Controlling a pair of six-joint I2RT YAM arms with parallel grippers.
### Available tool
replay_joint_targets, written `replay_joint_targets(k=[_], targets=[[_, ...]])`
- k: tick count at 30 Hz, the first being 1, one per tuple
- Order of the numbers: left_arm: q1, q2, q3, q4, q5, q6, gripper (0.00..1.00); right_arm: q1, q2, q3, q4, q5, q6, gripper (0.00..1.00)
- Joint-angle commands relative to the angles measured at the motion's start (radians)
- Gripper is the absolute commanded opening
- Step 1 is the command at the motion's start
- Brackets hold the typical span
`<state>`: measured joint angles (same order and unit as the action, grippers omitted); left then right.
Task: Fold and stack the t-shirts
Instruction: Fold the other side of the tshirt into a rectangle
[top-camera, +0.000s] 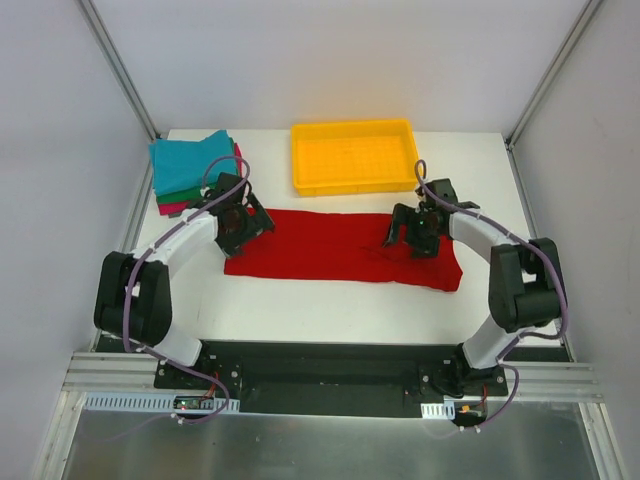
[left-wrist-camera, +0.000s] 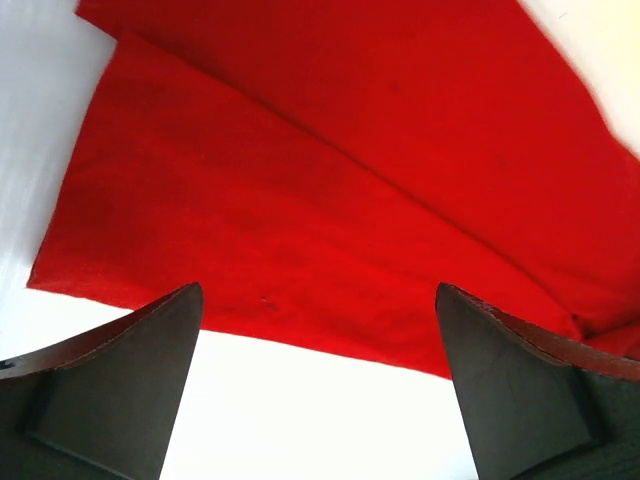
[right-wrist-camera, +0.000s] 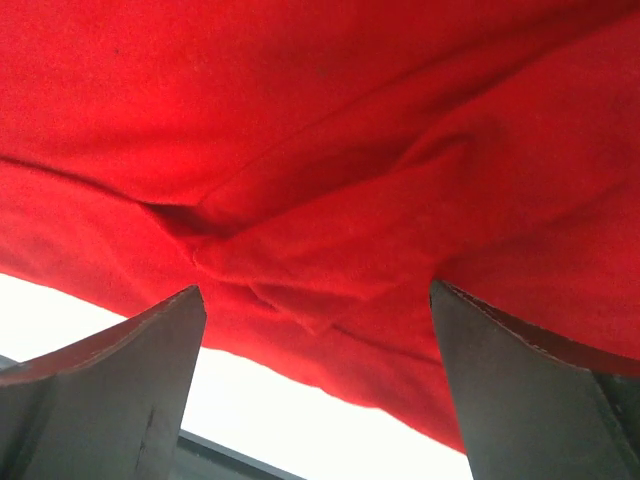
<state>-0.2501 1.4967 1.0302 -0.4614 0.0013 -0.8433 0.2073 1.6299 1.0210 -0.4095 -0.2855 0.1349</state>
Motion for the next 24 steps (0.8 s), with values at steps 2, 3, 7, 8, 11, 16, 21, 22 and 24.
replay_joint_targets(k=[2, 3, 7, 8, 11, 16, 21, 22, 24], targets=[[-0.003, 0.048, -0.065, 0.044, 0.006, 0.038, 0.99, 0.015, 0.083, 0.079, 0.106, -0.006, 0.040, 0.96], [0.002, 0.051, -0.087, 0.056, 0.005, 0.047, 0.99, 0.015, 0.108, 0.102, 0.101, 0.006, 0.043, 0.96], [0.014, 0.082, -0.139, 0.066, 0.008, 0.059, 0.99, 0.017, 0.160, 0.152, 0.150, 0.012, 0.074, 0.96], [0.018, 0.085, -0.150, 0.064, 0.011, 0.055, 0.99, 0.017, 0.168, 0.166, 0.170, 0.008, 0.083, 0.96], [0.018, 0.079, -0.173, 0.067, 0.011, 0.055, 0.99, 0.026, 0.191, 0.247, 0.182, 0.023, 0.094, 0.96], [0.020, 0.033, -0.208, 0.066, 0.005, 0.062, 0.99, 0.030, 0.249, 0.362, 0.244, 0.033, 0.120, 0.96], [0.021, -0.029, -0.243, 0.066, 0.005, 0.070, 0.99, 0.030, 0.231, 0.386, 0.256, 0.006, 0.080, 0.96], [0.021, -0.038, -0.246, 0.066, 0.005, 0.072, 0.99, 0.030, 0.211, 0.375, 0.242, 0.014, 0.065, 0.96], [0.021, -0.047, -0.248, 0.064, 0.005, 0.072, 0.99, 0.032, 0.161, 0.335, 0.212, 0.049, 0.048, 0.96]])
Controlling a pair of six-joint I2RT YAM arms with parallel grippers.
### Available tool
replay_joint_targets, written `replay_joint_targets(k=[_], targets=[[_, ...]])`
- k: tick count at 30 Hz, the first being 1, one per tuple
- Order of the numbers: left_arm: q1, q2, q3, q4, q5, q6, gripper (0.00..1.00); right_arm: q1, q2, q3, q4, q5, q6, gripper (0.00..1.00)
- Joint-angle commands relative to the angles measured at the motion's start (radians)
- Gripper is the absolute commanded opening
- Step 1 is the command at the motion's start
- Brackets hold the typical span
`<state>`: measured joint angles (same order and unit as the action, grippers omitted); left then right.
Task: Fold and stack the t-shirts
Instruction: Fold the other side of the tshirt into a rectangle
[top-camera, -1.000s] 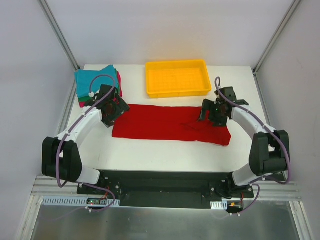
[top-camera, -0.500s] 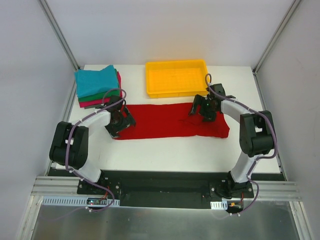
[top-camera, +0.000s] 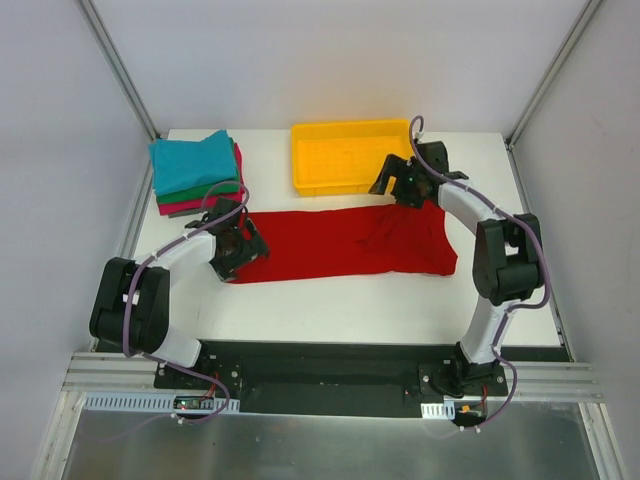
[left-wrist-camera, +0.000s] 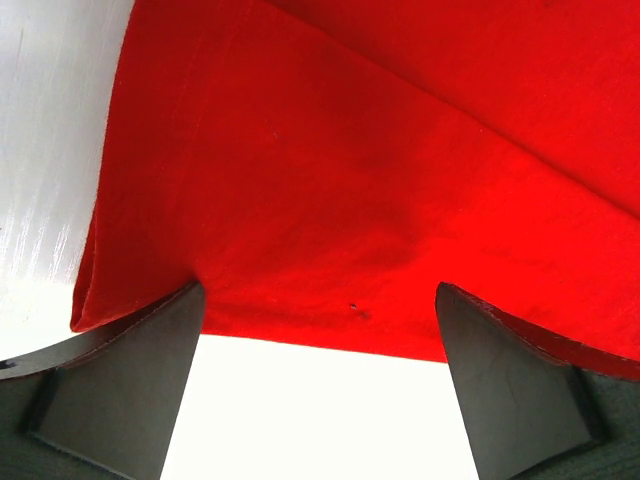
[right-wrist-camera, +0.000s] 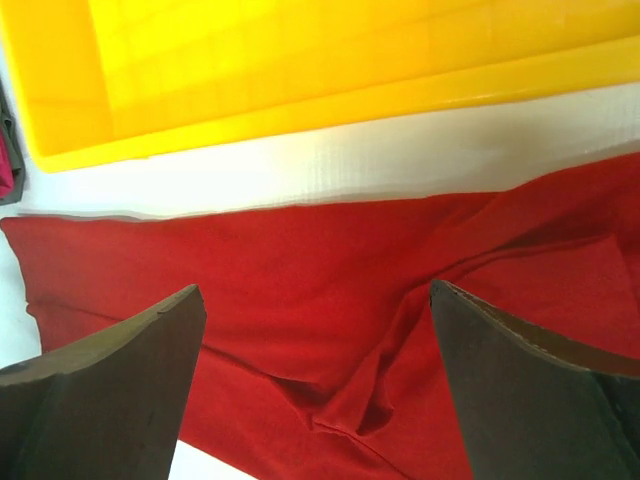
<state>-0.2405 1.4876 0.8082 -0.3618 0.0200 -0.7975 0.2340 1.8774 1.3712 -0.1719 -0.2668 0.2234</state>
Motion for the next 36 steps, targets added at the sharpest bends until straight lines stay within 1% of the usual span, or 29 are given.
replay_joint_targets(k=[1, 3, 5, 7, 8, 11, 15, 19, 22, 24, 27, 29, 32, 34, 36], targets=[[0.012, -0.043, -0.024, -0.037, -0.014, 0.029, 0.99, 0.005, -0.118, -0.041, -0.044, 0.049, -0.047, 0.96], [0.012, -0.043, -0.024, -0.035, -0.009, 0.032, 0.99, 0.005, -0.168, -0.102, -0.099, 0.080, -0.048, 0.96], [0.012, -0.036, -0.029, -0.035, 0.000, 0.032, 0.99, 0.008, -0.204, -0.161, -0.127, 0.068, -0.029, 0.96], [0.012, -0.035, -0.030, -0.035, 0.014, 0.032, 0.99, 0.025, -0.215, -0.210, -0.082, 0.022, -0.032, 0.96], [0.012, -0.035, -0.033, -0.034, 0.020, 0.030, 0.99, 0.045, -0.201, -0.208, -0.087, 0.014, -0.030, 0.96], [0.012, -0.043, -0.044, -0.034, 0.026, 0.026, 0.99, 0.102, -0.120, -0.117, -0.150, 0.035, -0.039, 0.96], [0.012, -0.069, -0.060, -0.039, 0.018, 0.030, 0.99, 0.160, 0.015, 0.018, -0.163, 0.020, -0.010, 0.96], [0.012, -0.107, -0.069, -0.052, 0.031, 0.040, 0.99, 0.182, 0.144, 0.179, -0.193, -0.054, 0.007, 0.96], [0.012, -0.145, -0.089, -0.069, 0.018, 0.040, 0.99, 0.183, 0.146, 0.224, -0.201, -0.075, 0.002, 0.96], [0.012, -0.176, -0.106, -0.075, 0.017, 0.041, 0.99, 0.183, 0.099, 0.200, -0.204, -0.062, -0.018, 0.96], [0.012, -0.236, -0.112, -0.091, 0.038, 0.038, 0.99, 0.183, -0.024, 0.100, -0.207, -0.008, -0.044, 0.96], [0.012, -0.274, -0.093, -0.100, 0.099, 0.043, 0.99, 0.183, -0.116, 0.007, -0.207, 0.020, -0.044, 0.96], [0.010, -0.311, -0.048, -0.101, 0.150, 0.066, 0.99, 0.183, -0.237, -0.190, -0.206, 0.046, -0.026, 0.96], [0.009, -0.306, -0.008, -0.098, 0.133, 0.070, 0.99, 0.180, -0.280, -0.279, -0.201, 0.080, -0.022, 0.96], [0.009, -0.264, 0.038, -0.089, 0.112, 0.087, 0.99, 0.163, -0.281, -0.317, -0.196, 0.101, -0.016, 0.96]])
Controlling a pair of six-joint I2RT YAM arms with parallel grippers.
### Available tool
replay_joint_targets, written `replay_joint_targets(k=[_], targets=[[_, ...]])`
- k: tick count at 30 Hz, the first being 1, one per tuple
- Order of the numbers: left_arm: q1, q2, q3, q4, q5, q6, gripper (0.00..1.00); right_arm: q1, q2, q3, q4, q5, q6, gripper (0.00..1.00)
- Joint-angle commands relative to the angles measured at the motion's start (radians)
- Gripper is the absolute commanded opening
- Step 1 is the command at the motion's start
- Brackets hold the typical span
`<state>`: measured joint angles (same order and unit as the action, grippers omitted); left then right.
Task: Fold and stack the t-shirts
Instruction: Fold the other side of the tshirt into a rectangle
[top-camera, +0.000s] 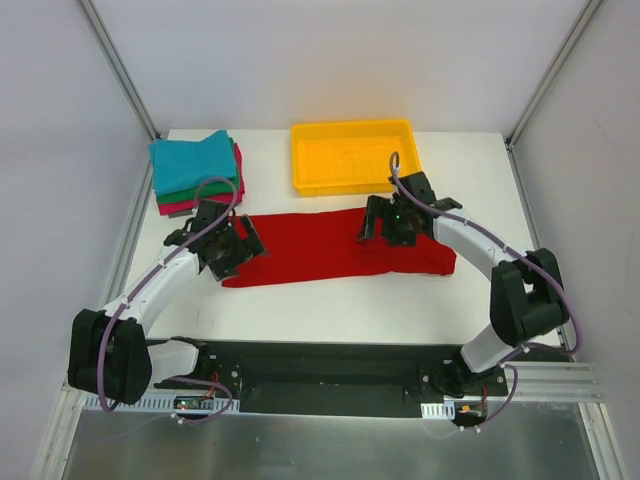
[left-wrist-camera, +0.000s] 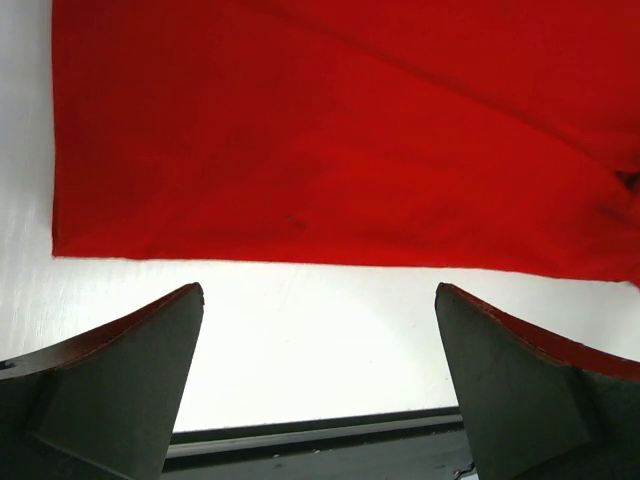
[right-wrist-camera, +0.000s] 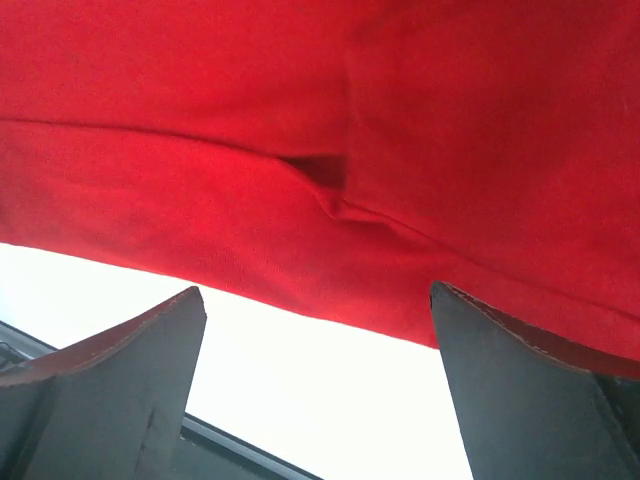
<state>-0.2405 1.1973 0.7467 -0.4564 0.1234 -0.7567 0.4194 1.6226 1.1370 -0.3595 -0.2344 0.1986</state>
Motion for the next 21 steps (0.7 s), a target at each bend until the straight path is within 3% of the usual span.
replay_joint_targets(k=[1, 6, 12, 16, 21], targets=[[0.009, 0.056, 0.121, 0.016, -0.007, 0.048, 0.99, -0.042, -0.014, -0.086, -0.004, 0.060, 0.016, 0.96], [0.003, 0.247, 0.186, 0.047, 0.013, 0.060, 0.99, -0.155, 0.080, -0.092, 0.010, 0.004, 0.028, 0.96], [-0.084, 0.314, 0.145, 0.056, 0.027, 0.095, 0.99, -0.238, 0.112, -0.103, -0.048, 0.001, -0.024, 0.96], [-0.163, 0.315, 0.039, 0.056, 0.079, 0.077, 0.99, -0.312, 0.126, -0.100, -0.065, -0.022, -0.045, 0.96], [-0.288, 0.196, -0.101, 0.058, 0.156, -0.012, 0.99, -0.415, 0.171, -0.002, -0.174, 0.040, -0.160, 0.96]])
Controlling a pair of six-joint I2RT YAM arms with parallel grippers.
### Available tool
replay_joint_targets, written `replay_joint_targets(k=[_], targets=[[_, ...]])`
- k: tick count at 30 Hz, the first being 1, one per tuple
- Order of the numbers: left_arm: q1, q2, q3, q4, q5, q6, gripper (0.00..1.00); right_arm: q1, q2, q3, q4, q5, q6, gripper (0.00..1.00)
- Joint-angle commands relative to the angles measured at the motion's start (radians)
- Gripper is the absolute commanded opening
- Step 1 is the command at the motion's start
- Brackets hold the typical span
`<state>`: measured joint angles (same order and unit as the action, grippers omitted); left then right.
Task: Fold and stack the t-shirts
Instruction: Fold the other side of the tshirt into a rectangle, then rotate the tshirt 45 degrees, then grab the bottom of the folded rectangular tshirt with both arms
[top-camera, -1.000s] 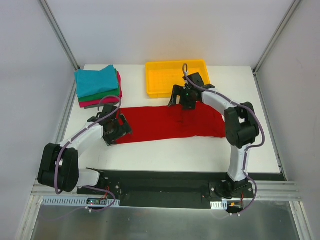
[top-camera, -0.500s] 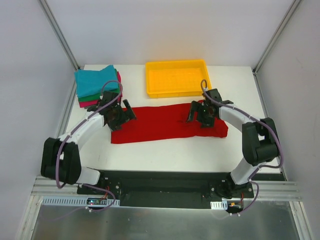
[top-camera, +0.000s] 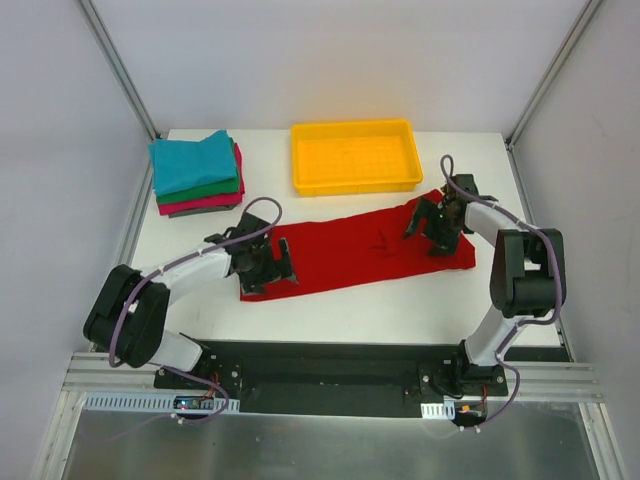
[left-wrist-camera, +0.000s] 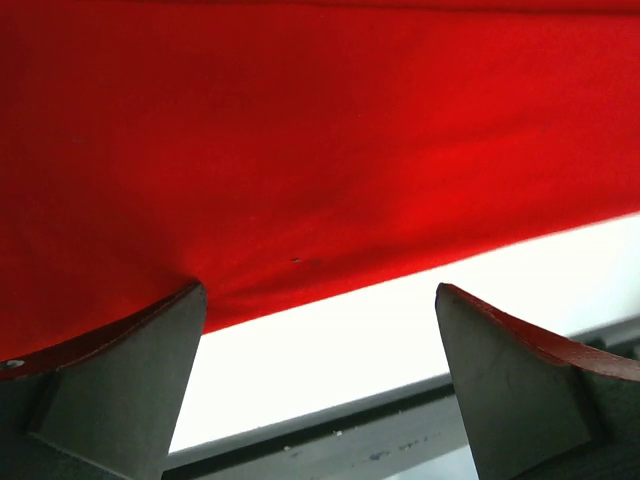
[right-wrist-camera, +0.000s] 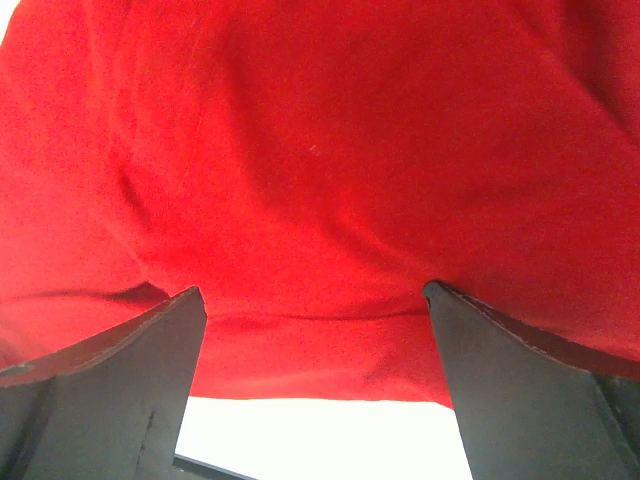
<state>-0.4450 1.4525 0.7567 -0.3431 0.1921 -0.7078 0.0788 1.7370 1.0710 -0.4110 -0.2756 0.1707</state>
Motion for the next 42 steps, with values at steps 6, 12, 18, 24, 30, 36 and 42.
replay_joint_targets(k=[6, 12, 18, 24, 30, 36, 42], targets=[[-0.254, -0.135, -0.102, -0.051, 0.115, -0.125, 0.99, -0.154, 0.125, 0.167, -0.092, 0.058, -0.247, 0.96], [-0.353, -0.100, -0.036, -0.023, 0.118, -0.145, 0.99, -0.159, 0.251, 0.345, -0.106, 0.003, -0.316, 0.96], [-0.366, -0.205, -0.014, -0.027, 0.081, -0.139, 0.99, -0.157, 0.162, 0.400, -0.121, 0.079, -0.320, 0.96], [-0.250, -0.354, 0.016, -0.180, -0.141, -0.101, 0.99, -0.017, -0.111, 0.307, -0.213, 0.268, -0.307, 0.96], [0.096, -0.371, -0.010, -0.183, -0.212, -0.067, 0.99, 0.550, -0.323, 0.083, -0.200, 0.475, -0.246, 0.96], [0.216, -0.161, 0.072, -0.122, -0.122, -0.019, 0.88, 1.037, -0.128, 0.234, -0.173, 0.498, -0.246, 0.97], [0.238, 0.057, 0.127, -0.091, -0.044, 0.013, 0.61, 1.213, 0.126, 0.437, -0.187, 0.461, -0.299, 0.90]])
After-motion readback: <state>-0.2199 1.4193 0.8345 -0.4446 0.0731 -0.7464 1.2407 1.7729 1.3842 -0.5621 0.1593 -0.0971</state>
